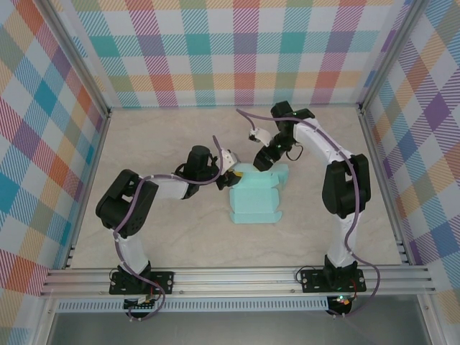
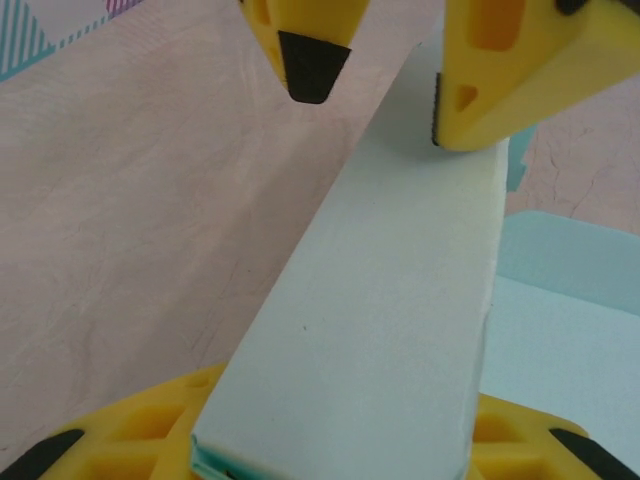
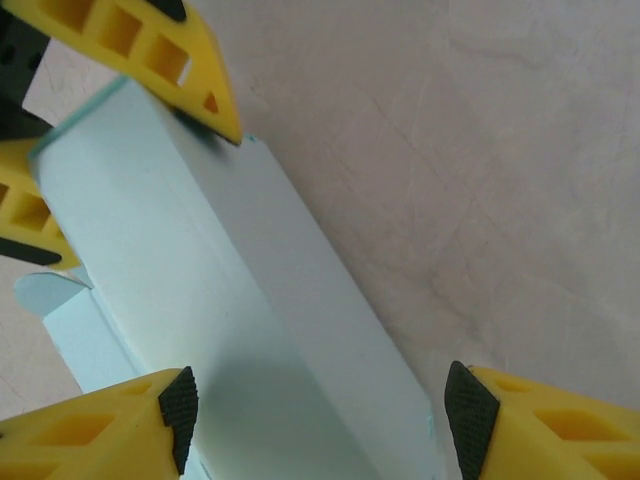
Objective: Fold the paper box
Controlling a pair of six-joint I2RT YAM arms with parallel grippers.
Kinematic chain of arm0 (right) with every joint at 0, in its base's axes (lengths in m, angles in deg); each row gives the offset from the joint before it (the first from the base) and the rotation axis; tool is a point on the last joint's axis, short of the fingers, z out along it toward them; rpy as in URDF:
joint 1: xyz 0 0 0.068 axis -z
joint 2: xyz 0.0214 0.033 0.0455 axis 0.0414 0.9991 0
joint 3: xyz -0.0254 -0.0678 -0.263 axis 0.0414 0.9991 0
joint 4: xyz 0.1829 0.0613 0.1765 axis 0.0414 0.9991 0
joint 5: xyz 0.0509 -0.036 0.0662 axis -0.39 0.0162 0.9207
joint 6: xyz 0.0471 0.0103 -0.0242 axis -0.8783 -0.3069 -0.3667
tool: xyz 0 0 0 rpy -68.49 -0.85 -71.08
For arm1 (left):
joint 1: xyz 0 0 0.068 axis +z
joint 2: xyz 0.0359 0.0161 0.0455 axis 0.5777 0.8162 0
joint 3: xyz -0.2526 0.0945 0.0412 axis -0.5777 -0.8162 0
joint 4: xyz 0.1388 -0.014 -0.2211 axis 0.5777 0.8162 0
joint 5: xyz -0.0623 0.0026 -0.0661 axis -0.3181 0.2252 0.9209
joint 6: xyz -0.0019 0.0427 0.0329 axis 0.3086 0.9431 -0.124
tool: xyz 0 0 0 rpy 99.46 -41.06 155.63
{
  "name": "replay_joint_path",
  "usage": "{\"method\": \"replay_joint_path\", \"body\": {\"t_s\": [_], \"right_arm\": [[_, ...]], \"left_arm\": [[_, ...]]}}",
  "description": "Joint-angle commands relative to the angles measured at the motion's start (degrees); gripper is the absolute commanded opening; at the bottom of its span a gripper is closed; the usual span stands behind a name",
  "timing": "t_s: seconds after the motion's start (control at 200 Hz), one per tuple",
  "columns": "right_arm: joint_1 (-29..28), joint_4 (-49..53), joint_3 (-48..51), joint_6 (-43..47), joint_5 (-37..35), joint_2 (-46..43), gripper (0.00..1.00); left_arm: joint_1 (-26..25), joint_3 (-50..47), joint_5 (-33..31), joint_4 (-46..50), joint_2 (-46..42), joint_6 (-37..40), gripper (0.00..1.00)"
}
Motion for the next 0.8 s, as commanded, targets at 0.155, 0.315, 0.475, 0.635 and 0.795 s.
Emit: {"method": "replay_joint_path", "body": {"t_s": [0.155,0.315,0.475,0.635,0.795], "right_arm": [[-0.4,1.2,2.2,0.2,0.4,1.1,0.6],[-0.4,0.5,4.2,-0.7,0.4,0.6,0.55],[-0.4,0.2,4.9,-1.3,-0.3,0.6,0.5],[-0.4,0.0,5.0,-1.9,-0.2,0.7,0.47],[-0.4,-0.4,5.0,-3.2,0.8,0.4,0.47]], "left_arm": [[-0.8,-4.2,-5.3,-12.0,2.1,-5.2,0.28],[-0.9,-5.7,-10.1,-14.7,1.5,-8.7,0.4],[-1.4,-9.0,-13.5,-18.9,0.1,-11.4,0.67],[-2.2,-10.6,-16.1,-19.1,-1.0,-12.4,0.68],[-3.8,-11.3,-21.3,-19.9,-1.9,-14.3,0.61]]}}
